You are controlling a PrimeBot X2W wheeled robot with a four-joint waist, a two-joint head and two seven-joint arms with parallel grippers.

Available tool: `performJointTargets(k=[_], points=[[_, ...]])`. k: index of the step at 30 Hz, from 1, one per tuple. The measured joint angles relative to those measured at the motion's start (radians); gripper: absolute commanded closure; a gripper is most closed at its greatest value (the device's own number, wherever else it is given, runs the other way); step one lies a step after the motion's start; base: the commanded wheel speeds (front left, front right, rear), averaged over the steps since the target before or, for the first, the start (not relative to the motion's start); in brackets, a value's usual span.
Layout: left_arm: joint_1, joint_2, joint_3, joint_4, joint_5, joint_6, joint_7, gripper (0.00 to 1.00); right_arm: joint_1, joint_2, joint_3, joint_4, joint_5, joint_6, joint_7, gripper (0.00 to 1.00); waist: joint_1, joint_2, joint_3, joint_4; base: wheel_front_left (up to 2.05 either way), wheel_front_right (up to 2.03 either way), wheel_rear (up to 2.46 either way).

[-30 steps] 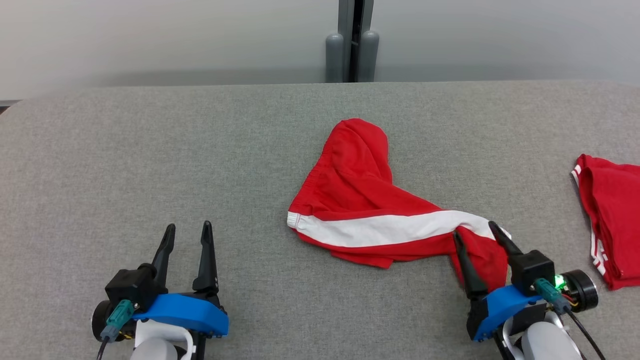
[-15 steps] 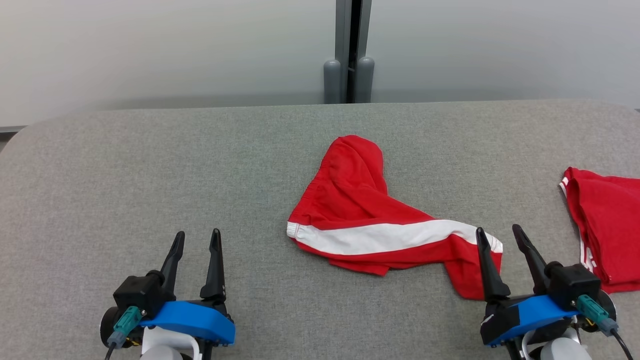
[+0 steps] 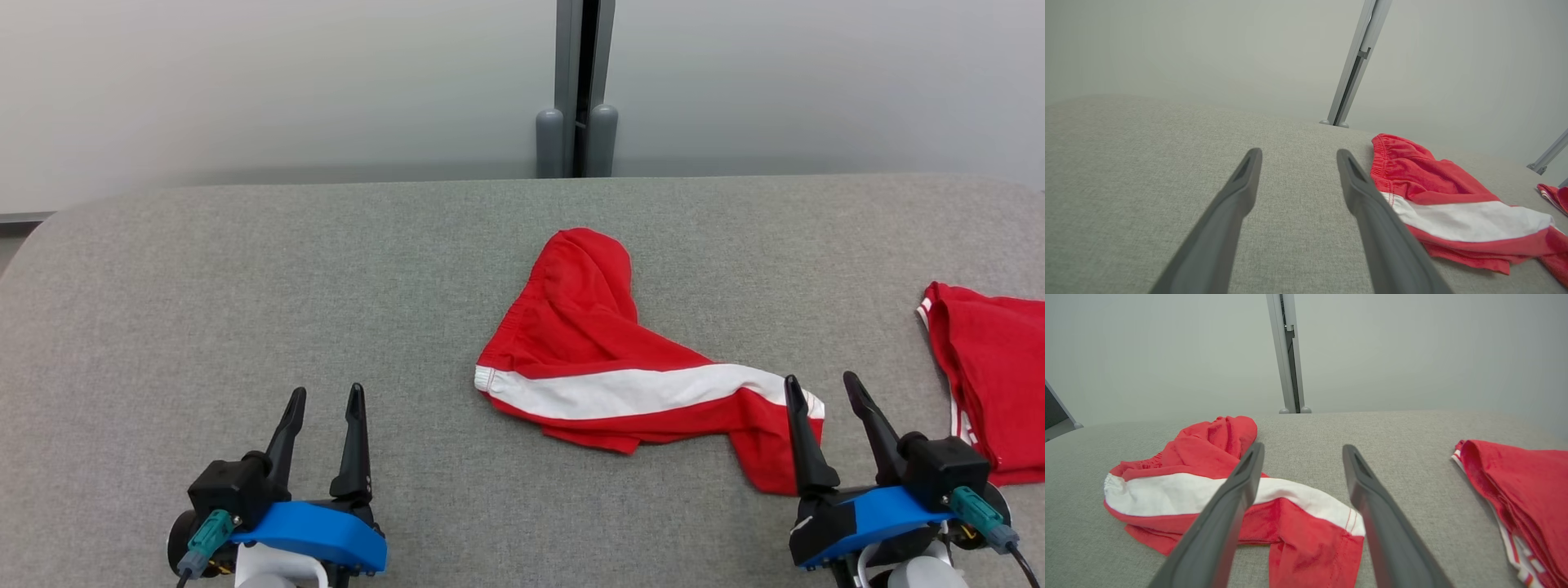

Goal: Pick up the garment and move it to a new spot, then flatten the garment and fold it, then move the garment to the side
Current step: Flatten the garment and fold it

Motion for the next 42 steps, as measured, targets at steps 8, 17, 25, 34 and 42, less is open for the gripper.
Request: performJointTargets(k=[8,17,25,34,42], points=[[0.000,0.000,-0.007,0.000,0.001,0.000,0.000,0.00,-0.001,0.000,0.000,0.019,0.000,0.000,0.000,0.00,0.0000,0.0000,0.011,-0.002,0.00,0.00,0.00],[-0.133,0.082,-0.268,0.009,-0.132,-0.001,0.162,0.00,-0.029,0.000,0.022,0.026,-0.011,0.000,0.000,0.00,0.0000,0.0000,0.059,-0.024,0.00,0.00,0.00],[-0.268,0.190,-0.449,0.042,-0.316,-0.001,0.309,0.00,-0.050,0.002,0.044,0.030,-0.017,0.000,0.000,0.00,0.0001,0.0000,0.110,-0.066,0.00,0.00,0.00],[-0.359,0.256,-0.570,0.101,-0.435,-0.001,0.358,0.00,-0.065,0.001,0.035,0.030,-0.014,0.000,0.000,0.00,0.0001,0.0000,0.149,-0.110,0.00,0.00,0.00],[-0.382,0.281,-0.655,0.103,-0.498,-0.001,0.309,0.57,-0.065,0.001,-0.001,0.027,-0.017,0.000,0.000,0.00,0.0000,0.0000,0.147,-0.117,0.00,0.00,0.00]])
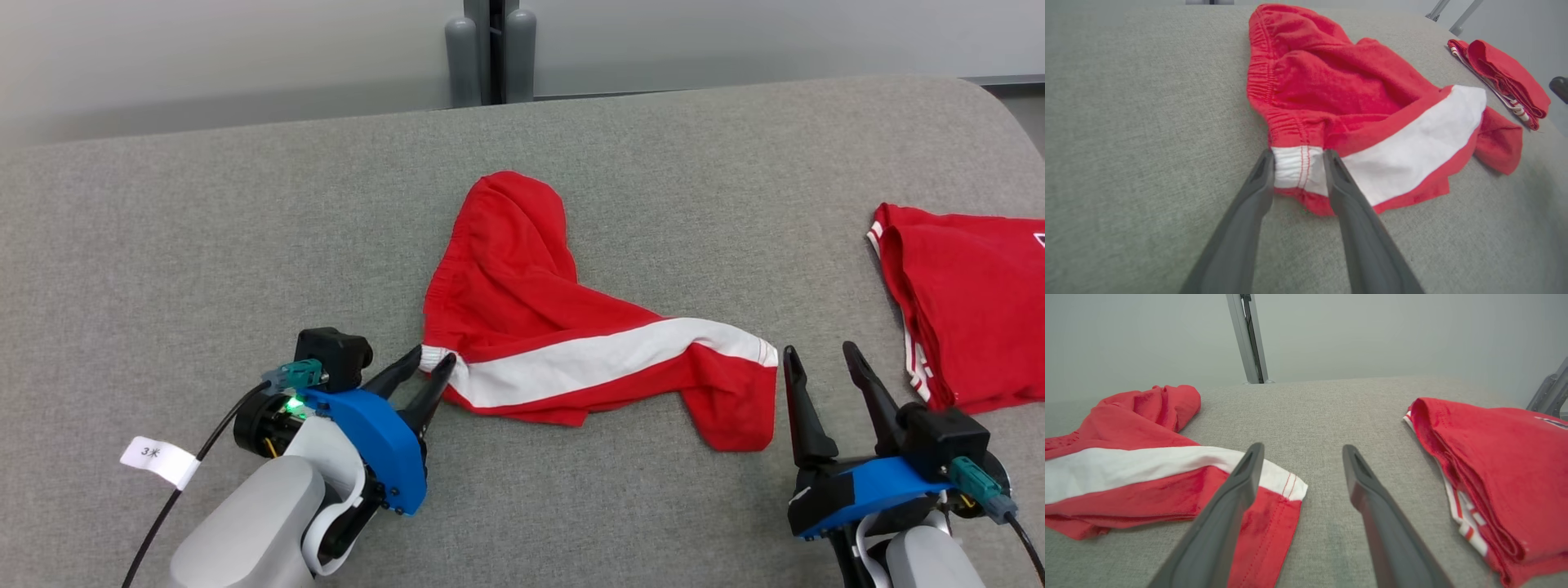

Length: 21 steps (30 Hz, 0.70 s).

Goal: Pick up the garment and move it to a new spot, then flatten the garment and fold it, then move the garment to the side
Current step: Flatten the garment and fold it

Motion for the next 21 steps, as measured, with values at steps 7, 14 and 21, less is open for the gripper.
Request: performJointTargets(k=[7,14,21], points=[[-0.016,-0.010,-0.041,0.020,-0.031,0.000,-0.077,1.00,-0.001,0.000,-0.069,0.056,-0.033,0.000,0.009,0.00,0.0000,0.0000,-0.008,0.004,0.00,0.00,0.00],[-0.027,-0.013,-0.043,0.062,-0.033,0.000,-0.157,1.00,-0.076,0.000,-0.091,0.135,-0.006,0.000,0.103,0.00,0.0000,0.0000,0.002,0.007,0.00,0.00,0.00],[-0.027,-0.008,-0.050,0.074,-0.034,0.000,-0.188,1.00,-0.165,0.000,-0.046,0.208,-0.044,0.000,0.219,0.00,0.0000,0.0000,0.015,0.017,0.00,0.00,0.00]])
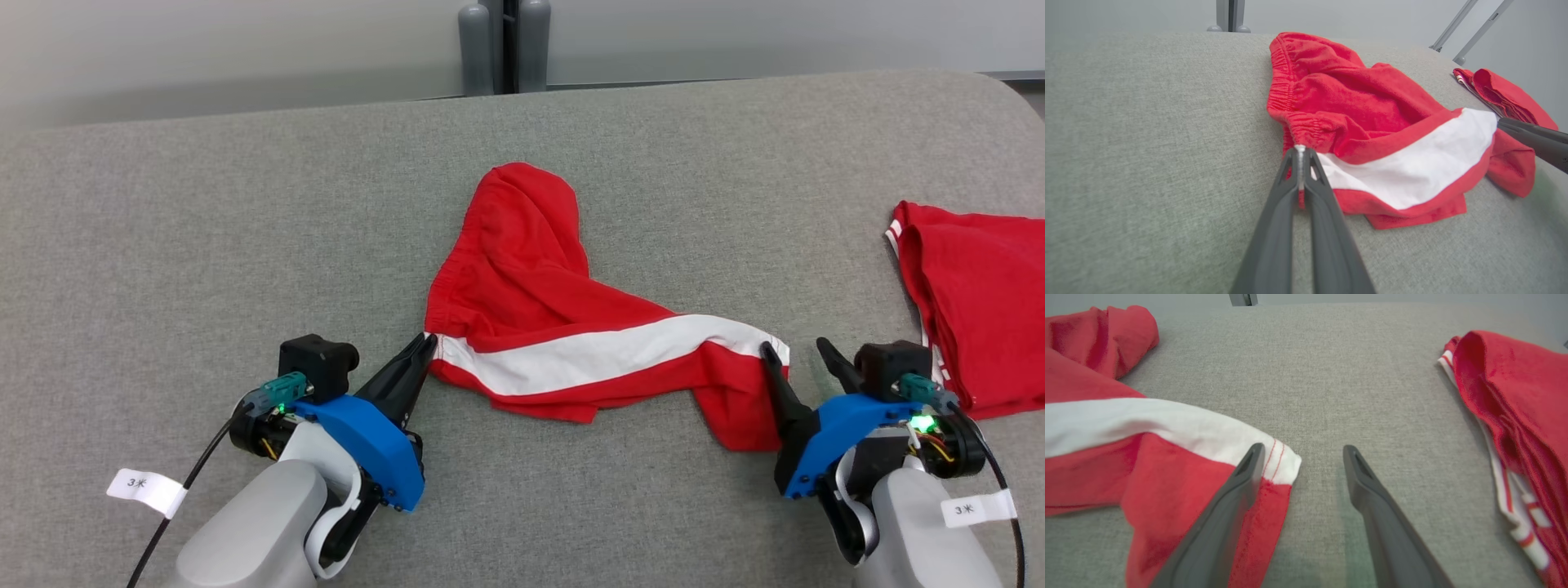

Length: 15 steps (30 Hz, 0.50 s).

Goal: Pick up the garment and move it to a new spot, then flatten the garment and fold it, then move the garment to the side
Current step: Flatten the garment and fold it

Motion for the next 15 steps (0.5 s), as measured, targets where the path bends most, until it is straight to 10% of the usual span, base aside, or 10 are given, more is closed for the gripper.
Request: performJointTargets(k=[5,7,15], points=[[-0.002,-0.006,-0.008,-0.007,0.000,0.000,-0.013,1.00,-0.044,0.000,0.032,0.060,-0.060,0.000,0.082,0.02,0.0000,0.0000,0.004,0.011,0.00,0.00,0.00],[-0.003,-0.006,-0.011,-0.011,0.000,0.000,-0.016,1.00,-0.053,0.000,0.036,0.069,-0.064,0.000,0.093,0.49,0.0000,0.0000,0.006,0.015,0.00,0.00,0.00],[-0.005,0.004,-0.012,-0.027,0.000,0.001,-0.020,1.00,-0.083,0.000,0.052,0.095,-0.079,0.000,0.100,0.75,0.0000,0.0000,0.011,0.015,0.00,0.00,0.00]])
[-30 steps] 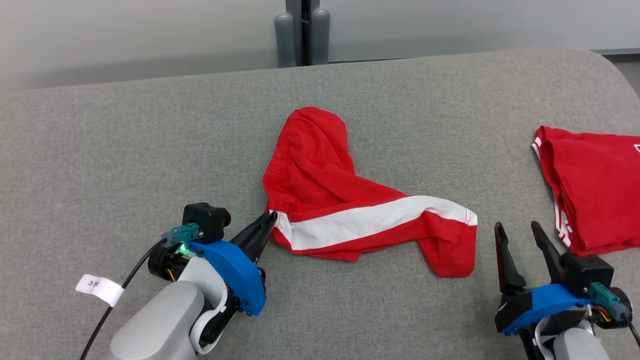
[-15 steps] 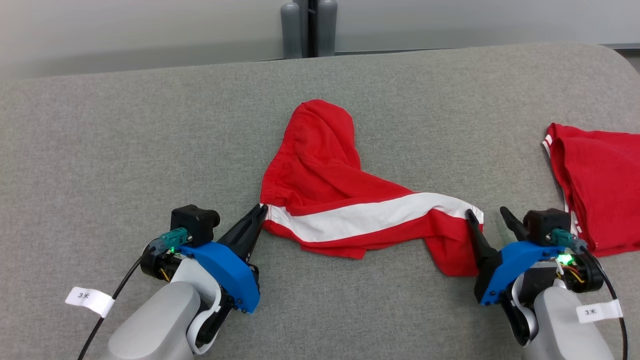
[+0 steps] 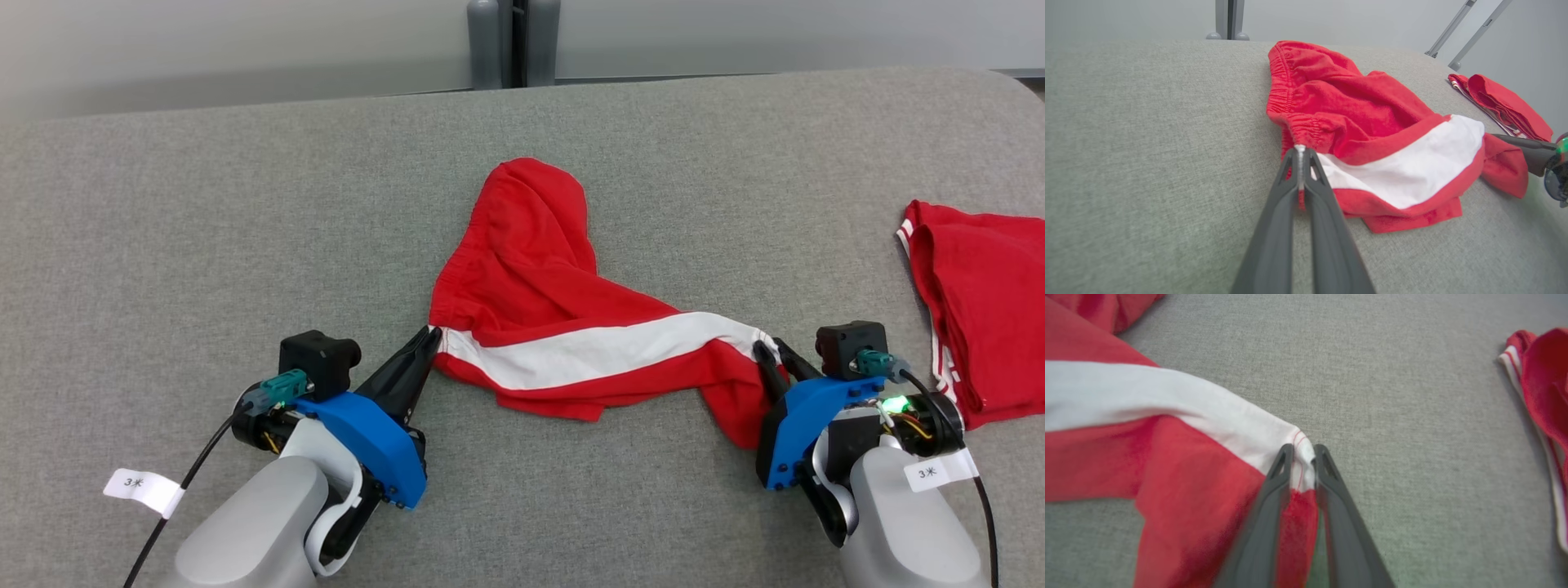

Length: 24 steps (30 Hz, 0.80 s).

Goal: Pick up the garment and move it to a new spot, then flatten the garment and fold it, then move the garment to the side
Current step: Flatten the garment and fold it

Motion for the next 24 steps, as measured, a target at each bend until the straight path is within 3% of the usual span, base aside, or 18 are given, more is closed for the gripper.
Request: performJointTargets(k=[2,3,13,17,24], points=[[0.000,0.003,0.000,-0.003,-0.003,0.001,0.000,1.00,-0.006,0.000,0.004,0.007,-0.002,0.000,-0.001,0.88,0.0000,0.0000,0.001,-0.001,0.00,0.00,0.00],[0.000,0.005,0.000,-0.005,-0.003,0.001,0.000,1.00,-0.008,-0.001,0.004,0.009,-0.004,0.000,-0.007,1.00,0.0000,0.0000,0.001,-0.001,0.00,0.00,0.00],[0.000,0.019,0.053,-0.075,-0.053,0.005,-0.032,1.00,-0.017,-0.013,-0.001,-0.102,0.012,0.000,-0.097,1.00,0.0000,0.0000,-0.031,-0.008,0.00,0.00,0.00],[-0.003,0.043,0.107,-0.163,-0.091,0.012,-0.045,1.00,-0.014,-0.042,0.041,-0.247,0.045,0.000,-0.121,1.00,0.0000,0.0000,-0.062,-0.009,0.00,0.00,0.00],[-0.055,0.143,0.188,-0.418,-0.112,0.076,-0.005,1.00,0.022,-0.102,0.051,-0.582,0.119,0.000,-0.081,1.00,0.0000,0.0000,-0.123,-0.010,0.00,0.00,0.00]])
